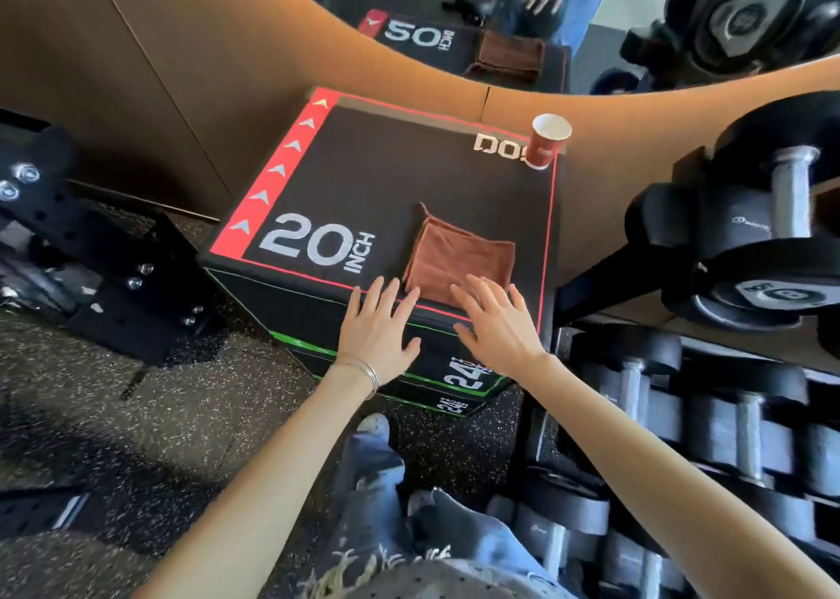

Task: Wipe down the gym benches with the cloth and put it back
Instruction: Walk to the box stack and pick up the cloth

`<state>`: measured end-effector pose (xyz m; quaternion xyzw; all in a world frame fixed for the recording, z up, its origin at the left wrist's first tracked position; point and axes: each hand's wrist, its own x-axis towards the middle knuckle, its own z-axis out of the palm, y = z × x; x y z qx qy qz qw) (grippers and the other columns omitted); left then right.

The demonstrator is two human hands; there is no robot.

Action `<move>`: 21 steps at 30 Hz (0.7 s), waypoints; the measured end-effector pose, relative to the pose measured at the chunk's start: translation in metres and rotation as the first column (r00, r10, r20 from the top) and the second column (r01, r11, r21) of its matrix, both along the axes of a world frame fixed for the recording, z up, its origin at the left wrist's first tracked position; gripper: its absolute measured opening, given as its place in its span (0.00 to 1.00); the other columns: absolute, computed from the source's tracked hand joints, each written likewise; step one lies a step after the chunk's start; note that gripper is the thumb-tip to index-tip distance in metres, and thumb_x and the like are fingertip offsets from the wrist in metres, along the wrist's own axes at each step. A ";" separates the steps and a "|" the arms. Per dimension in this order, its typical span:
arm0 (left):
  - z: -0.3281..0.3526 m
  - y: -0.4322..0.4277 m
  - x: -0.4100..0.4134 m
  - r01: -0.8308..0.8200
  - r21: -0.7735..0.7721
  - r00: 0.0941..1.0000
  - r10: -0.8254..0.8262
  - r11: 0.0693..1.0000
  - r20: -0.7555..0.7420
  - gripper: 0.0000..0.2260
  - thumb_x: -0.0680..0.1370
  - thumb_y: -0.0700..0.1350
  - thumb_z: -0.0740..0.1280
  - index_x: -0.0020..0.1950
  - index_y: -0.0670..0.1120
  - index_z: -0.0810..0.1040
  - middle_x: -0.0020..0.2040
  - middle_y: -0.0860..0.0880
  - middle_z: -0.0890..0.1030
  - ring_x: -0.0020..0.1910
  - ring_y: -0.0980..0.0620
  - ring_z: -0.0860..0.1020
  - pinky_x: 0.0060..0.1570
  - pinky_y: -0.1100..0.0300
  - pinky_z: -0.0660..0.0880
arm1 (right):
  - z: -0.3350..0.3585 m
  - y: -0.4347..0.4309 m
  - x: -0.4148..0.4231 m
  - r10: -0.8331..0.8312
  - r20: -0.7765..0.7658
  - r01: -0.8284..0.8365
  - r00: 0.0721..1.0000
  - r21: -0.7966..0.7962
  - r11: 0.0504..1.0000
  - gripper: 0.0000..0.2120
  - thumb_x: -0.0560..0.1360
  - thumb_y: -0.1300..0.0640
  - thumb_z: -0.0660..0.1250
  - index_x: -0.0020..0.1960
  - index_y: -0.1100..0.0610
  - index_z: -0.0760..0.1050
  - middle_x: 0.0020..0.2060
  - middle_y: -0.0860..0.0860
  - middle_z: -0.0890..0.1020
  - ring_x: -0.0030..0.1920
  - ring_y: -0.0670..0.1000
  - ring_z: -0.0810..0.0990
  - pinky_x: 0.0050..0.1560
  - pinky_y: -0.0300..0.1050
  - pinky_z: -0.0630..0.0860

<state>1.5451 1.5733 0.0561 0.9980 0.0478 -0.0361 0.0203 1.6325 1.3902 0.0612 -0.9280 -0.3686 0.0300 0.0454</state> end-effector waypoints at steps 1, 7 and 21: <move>-0.002 0.006 0.012 0.016 0.006 1.000 -0.016 1.000 -0.005 0.32 0.76 0.60 0.56 0.77 0.52 0.51 0.77 0.46 0.56 0.76 0.45 0.52 0.73 0.44 0.51 | -0.002 0.006 0.010 -0.016 -0.001 0.016 1.000 -0.004 1.000 0.26 0.78 0.48 0.61 0.73 0.53 0.61 0.72 0.54 0.64 0.72 0.55 0.60 0.69 0.62 0.57; -0.010 0.042 0.073 0.099 -0.006 0.994 -0.099 0.995 -0.045 0.32 0.77 0.60 0.56 0.77 0.53 0.51 0.77 0.45 0.55 0.77 0.44 0.51 0.73 0.45 0.50 | -0.019 0.036 0.056 -0.122 -0.073 0.119 0.990 -0.045 0.992 0.25 0.79 0.47 0.58 0.74 0.50 0.59 0.73 0.54 0.61 0.73 0.55 0.57 0.71 0.64 0.56; -0.048 0.075 0.126 0.181 -0.021 0.974 -0.182 0.983 -0.132 0.30 0.78 0.61 0.53 0.77 0.52 0.52 0.77 0.45 0.57 0.76 0.43 0.53 0.74 0.43 0.51 | -0.067 0.072 0.099 -0.211 -0.112 0.185 0.971 -0.207 0.961 0.28 0.74 0.31 0.49 0.72 0.34 0.50 0.76 0.50 0.54 0.73 0.63 0.51 0.62 0.76 0.52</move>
